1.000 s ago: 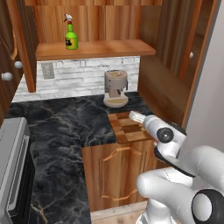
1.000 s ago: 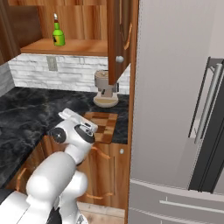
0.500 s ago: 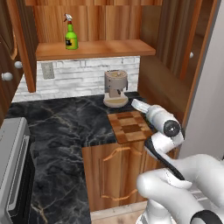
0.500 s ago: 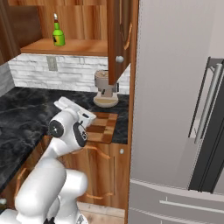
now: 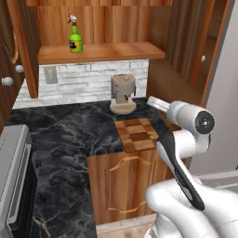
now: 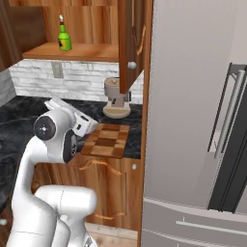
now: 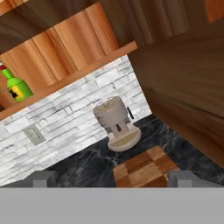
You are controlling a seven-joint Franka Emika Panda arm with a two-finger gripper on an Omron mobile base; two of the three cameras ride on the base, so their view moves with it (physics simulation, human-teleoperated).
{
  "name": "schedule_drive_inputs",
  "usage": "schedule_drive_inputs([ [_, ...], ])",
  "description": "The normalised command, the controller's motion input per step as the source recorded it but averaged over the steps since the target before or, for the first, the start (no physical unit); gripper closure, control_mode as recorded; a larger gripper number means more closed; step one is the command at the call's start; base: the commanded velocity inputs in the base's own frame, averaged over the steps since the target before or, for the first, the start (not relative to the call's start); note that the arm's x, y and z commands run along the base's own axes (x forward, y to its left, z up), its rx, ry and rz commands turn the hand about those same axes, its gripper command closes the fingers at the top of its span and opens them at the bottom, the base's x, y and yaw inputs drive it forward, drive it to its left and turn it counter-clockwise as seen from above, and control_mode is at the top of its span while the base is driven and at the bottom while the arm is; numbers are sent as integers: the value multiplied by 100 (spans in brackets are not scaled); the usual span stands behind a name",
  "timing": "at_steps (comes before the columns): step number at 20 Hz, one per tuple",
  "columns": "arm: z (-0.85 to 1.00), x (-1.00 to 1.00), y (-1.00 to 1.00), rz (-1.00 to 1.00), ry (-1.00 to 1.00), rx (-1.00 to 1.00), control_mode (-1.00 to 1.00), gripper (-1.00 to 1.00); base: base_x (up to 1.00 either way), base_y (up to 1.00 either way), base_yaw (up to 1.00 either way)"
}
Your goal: Move the cutting board and knife to the sink. Then move spray from the cabinet to the counter.
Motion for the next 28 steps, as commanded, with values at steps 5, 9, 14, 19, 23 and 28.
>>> schedule_drive_inputs([
  [5, 48, -73, 0, -1, 29, 14, -100, -100, 0, 0, 0],
  [9, -4, -74, 0, 0, 36, 20, -100, -100, 0, 0, 0],
  [14, -24, -76, 0, 0, 22, 16, -100, -100, 0, 0, 0],
  [19, -57, -77, 0, 0, -2, 10, -100, -100, 0, 0, 0],
  [23, -64, -64, 0, 0, -15, 19, -100, -100, 0, 0, 0],
  [28, -37, -28, -4, 0, -15, 31, -100, -100, 0, 0, 0],
])
